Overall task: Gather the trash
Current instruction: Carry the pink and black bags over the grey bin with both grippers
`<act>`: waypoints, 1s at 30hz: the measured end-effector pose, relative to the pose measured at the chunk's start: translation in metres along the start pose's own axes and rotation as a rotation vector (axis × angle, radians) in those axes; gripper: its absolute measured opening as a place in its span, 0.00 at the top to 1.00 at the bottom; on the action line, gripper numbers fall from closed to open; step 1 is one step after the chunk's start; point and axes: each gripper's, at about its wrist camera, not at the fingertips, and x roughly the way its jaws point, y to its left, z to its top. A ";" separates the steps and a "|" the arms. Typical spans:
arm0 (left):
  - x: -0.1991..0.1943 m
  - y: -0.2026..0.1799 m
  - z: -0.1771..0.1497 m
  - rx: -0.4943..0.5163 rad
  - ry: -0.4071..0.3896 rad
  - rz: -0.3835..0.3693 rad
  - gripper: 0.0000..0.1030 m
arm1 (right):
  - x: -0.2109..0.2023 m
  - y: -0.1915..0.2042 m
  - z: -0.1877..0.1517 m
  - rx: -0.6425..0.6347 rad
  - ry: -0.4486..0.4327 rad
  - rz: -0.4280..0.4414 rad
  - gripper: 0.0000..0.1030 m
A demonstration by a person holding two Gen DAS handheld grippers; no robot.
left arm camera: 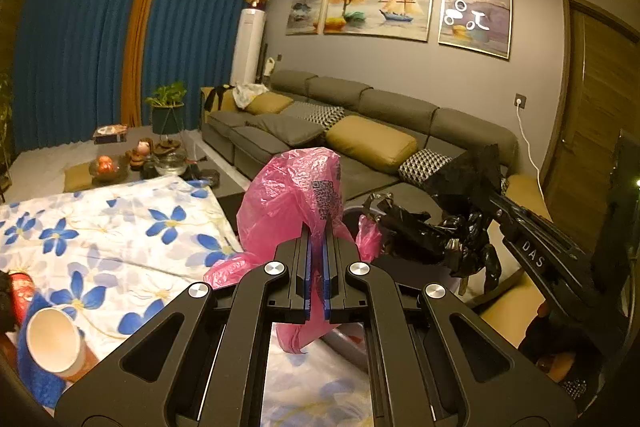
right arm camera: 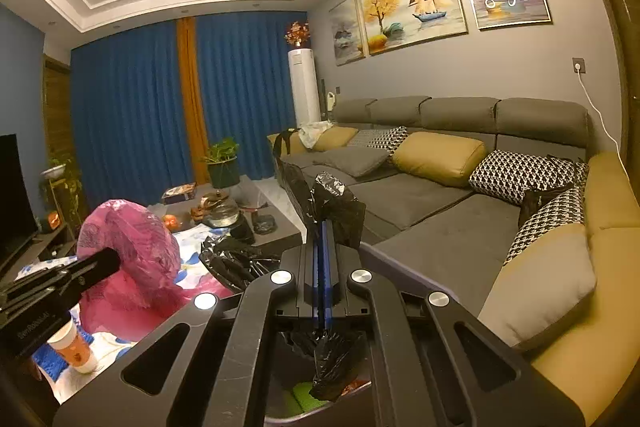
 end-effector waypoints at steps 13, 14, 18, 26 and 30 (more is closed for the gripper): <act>0.041 -0.009 -0.006 -0.010 0.048 -0.040 0.97 | 0.006 -0.005 -0.001 0.031 0.012 -0.015 0.97; 0.043 -0.009 -0.006 -0.008 0.051 -0.044 0.97 | 0.007 -0.004 -0.001 0.031 0.013 -0.015 0.97; 0.054 -0.013 -0.007 -0.001 0.064 -0.064 0.97 | 0.011 -0.007 -0.001 0.036 0.022 -0.013 0.97; 0.067 -0.018 -0.014 -0.006 0.096 -0.089 0.97 | 0.018 -0.013 0.000 0.043 0.039 -0.002 0.97; 0.071 -0.020 -0.015 -0.011 0.107 -0.102 0.97 | 0.024 -0.015 0.000 0.052 0.054 0.002 0.97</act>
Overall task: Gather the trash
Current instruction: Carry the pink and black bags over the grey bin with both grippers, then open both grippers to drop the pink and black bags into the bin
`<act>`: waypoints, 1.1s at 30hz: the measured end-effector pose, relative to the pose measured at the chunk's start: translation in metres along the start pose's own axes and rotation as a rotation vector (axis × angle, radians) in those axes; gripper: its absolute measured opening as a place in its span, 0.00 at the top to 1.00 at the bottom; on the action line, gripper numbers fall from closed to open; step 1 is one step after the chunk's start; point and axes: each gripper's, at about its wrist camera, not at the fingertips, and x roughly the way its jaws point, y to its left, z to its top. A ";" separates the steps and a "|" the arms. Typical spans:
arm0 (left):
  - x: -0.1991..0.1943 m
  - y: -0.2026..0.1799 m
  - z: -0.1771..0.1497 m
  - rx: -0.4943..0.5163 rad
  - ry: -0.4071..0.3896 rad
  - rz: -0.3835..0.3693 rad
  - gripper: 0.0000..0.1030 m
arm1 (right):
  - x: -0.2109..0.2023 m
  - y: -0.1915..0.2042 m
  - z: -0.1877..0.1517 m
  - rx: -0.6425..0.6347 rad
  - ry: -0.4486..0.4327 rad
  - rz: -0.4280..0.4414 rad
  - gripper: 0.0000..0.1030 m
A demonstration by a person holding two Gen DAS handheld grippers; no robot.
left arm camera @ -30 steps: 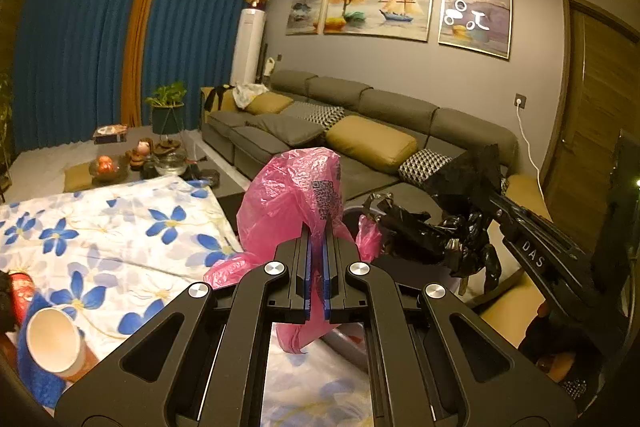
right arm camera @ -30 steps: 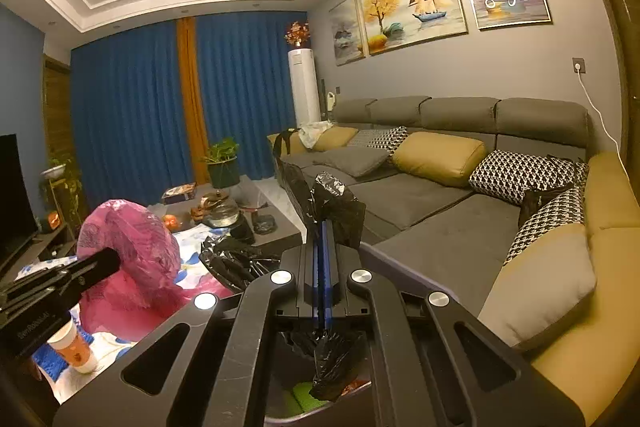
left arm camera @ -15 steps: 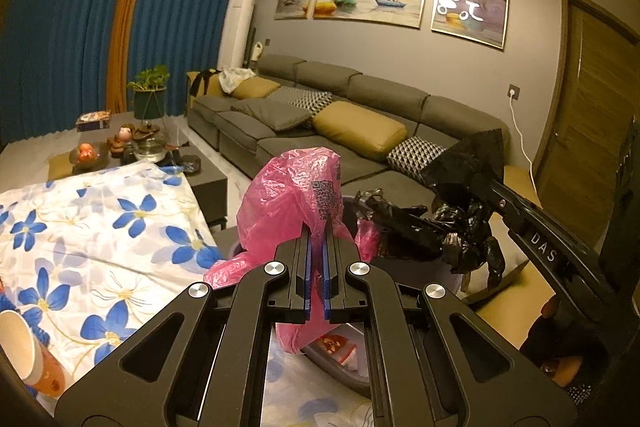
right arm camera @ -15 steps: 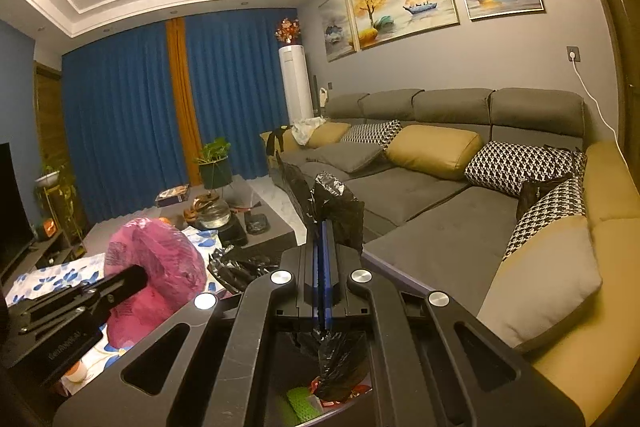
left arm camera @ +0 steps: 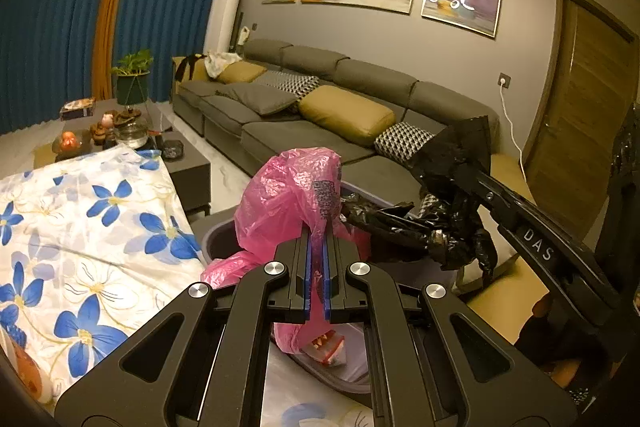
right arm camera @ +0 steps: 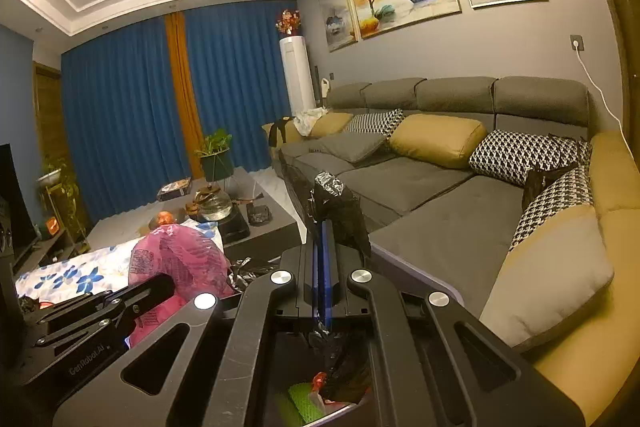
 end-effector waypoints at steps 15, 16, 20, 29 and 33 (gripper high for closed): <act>0.017 -0.002 -0.007 -0.022 0.052 -0.064 0.92 | 0.011 -0.008 -0.002 0.034 0.040 0.014 0.97; 0.018 -0.002 -0.008 -0.021 0.056 -0.072 0.90 | 0.010 -0.009 -0.002 0.035 0.041 0.013 0.96; 0.017 -0.001 -0.010 -0.019 0.042 -0.074 0.51 | 0.013 -0.010 0.000 0.040 0.051 0.006 0.87; -0.019 0.020 -0.016 -0.068 -0.028 0.051 0.18 | 0.005 -0.007 -0.005 0.040 0.046 0.001 0.54; -0.053 0.023 -0.022 -0.051 -0.082 0.172 0.14 | -0.007 0.001 -0.008 0.013 0.032 -0.003 0.39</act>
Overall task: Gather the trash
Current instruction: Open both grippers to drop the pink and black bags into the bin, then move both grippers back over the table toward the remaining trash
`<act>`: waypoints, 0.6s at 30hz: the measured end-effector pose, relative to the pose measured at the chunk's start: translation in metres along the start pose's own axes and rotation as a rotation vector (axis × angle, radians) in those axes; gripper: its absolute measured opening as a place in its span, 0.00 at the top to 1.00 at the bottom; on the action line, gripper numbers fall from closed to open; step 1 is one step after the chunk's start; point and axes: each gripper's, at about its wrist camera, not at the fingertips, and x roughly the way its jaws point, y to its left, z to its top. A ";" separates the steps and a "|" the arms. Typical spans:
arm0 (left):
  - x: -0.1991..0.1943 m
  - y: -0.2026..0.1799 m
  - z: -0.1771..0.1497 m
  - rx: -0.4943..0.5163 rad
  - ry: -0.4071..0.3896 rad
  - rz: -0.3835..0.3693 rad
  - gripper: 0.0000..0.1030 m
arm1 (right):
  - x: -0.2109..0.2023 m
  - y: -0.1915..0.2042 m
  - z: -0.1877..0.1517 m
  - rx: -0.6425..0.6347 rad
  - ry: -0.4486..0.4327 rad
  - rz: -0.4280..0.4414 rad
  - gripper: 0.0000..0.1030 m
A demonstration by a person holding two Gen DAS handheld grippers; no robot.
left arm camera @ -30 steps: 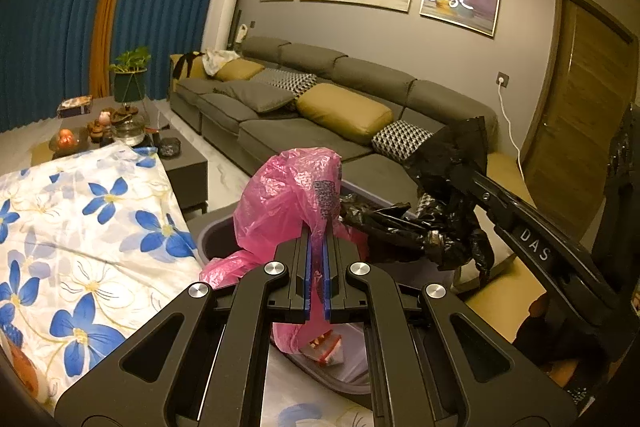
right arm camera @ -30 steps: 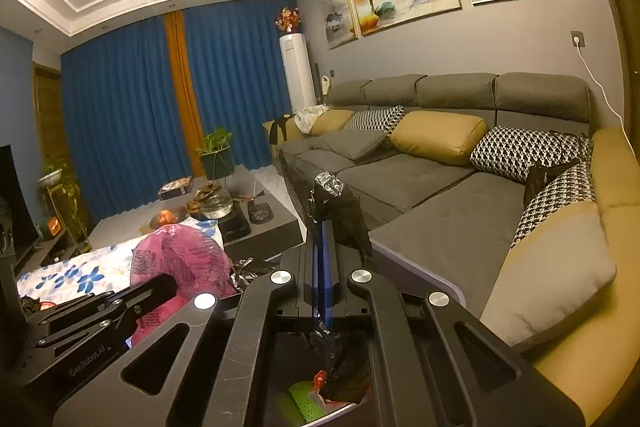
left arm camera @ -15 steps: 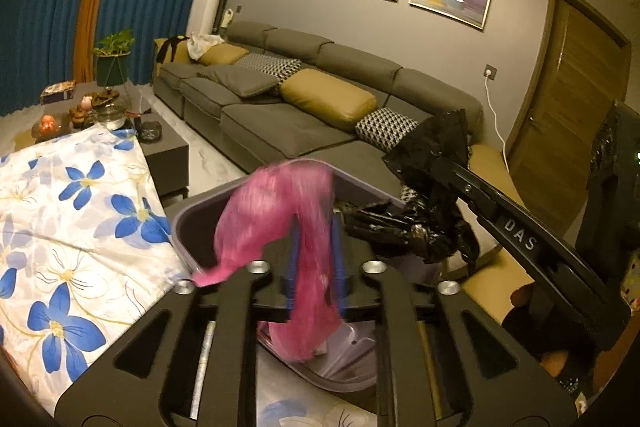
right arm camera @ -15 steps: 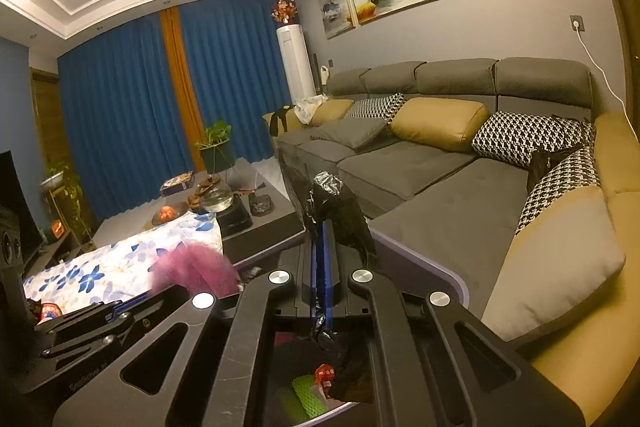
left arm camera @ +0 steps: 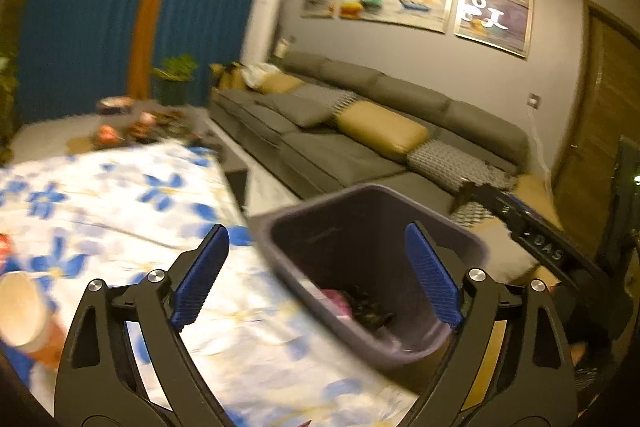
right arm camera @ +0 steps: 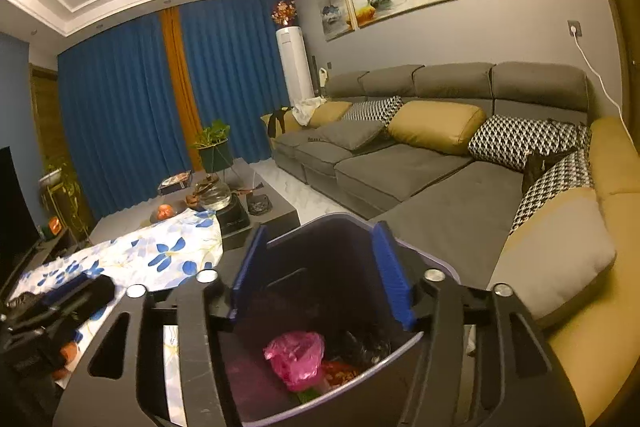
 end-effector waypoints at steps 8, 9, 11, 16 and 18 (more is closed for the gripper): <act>-0.076 0.037 -0.023 -0.021 -0.034 0.245 0.10 | -0.037 0.033 -0.016 -0.065 -0.028 0.053 0.25; -0.084 0.042 -0.026 -0.026 -0.032 0.265 0.10 | -0.042 0.038 -0.019 -0.072 -0.029 0.064 0.23; -0.102 0.053 -0.034 -0.033 -0.031 0.314 0.10 | -0.051 0.050 -0.026 -0.084 -0.030 0.085 0.20; -0.146 0.082 -0.056 -0.052 -0.020 0.468 0.10 | -0.068 0.078 -0.042 -0.106 -0.014 0.146 0.19; -0.159 0.091 -0.064 -0.052 -0.013 0.515 0.10 | -0.075 0.091 -0.051 -0.110 0.002 0.180 0.19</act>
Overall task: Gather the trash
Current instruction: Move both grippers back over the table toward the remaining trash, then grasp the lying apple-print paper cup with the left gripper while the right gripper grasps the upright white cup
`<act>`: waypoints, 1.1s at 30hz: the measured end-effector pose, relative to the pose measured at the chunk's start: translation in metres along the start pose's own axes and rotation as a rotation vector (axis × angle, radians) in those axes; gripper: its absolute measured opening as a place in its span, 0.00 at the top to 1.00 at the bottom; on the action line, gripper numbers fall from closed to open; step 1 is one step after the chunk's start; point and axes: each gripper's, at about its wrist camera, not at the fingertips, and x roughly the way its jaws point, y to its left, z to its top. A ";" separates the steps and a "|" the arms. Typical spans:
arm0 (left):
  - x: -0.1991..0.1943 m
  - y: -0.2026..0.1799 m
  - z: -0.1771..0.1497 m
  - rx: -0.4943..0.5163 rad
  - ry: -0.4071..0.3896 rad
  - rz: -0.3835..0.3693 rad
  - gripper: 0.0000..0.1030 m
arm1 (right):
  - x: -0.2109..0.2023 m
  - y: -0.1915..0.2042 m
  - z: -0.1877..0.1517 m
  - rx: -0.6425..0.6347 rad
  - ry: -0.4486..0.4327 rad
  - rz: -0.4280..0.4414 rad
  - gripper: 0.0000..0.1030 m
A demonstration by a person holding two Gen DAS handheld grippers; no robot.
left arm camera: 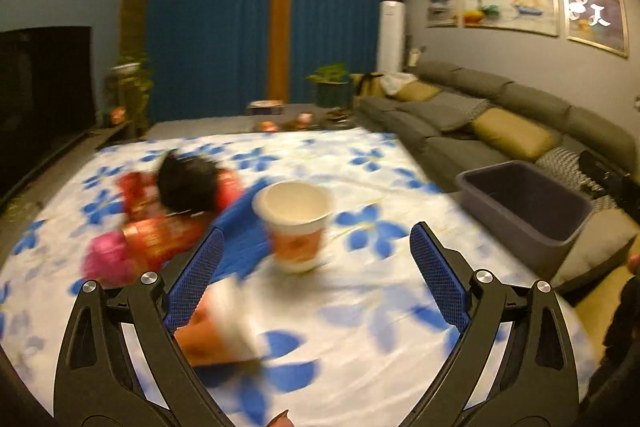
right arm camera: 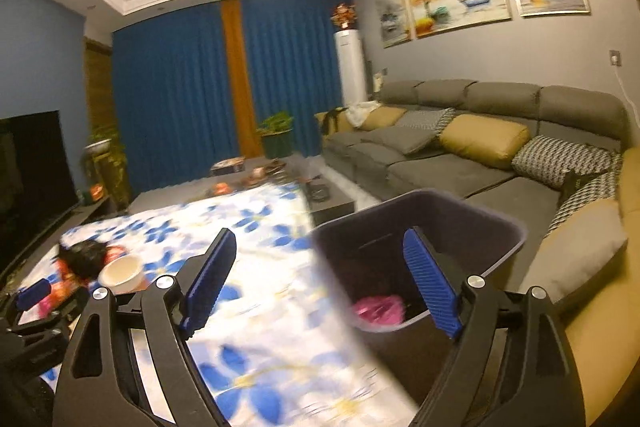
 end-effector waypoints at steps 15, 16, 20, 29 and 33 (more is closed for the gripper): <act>-0.008 0.059 -0.033 -0.079 0.094 0.103 0.10 | -0.017 0.067 -0.037 -0.021 0.086 0.116 0.18; -0.006 0.058 -0.034 -0.078 0.101 0.103 0.10 | -0.018 0.069 -0.038 -0.022 0.087 0.117 0.18; 0.006 0.059 -0.037 -0.081 0.133 0.115 0.10 | -0.018 0.075 -0.043 -0.029 0.097 0.126 0.18; 0.031 0.074 -0.041 -0.137 0.226 0.099 0.10 | -0.007 0.088 -0.049 -0.045 0.120 0.154 0.18; 0.035 0.081 -0.043 -0.163 0.249 0.080 0.14 | -0.005 0.091 -0.051 -0.053 0.129 0.162 0.18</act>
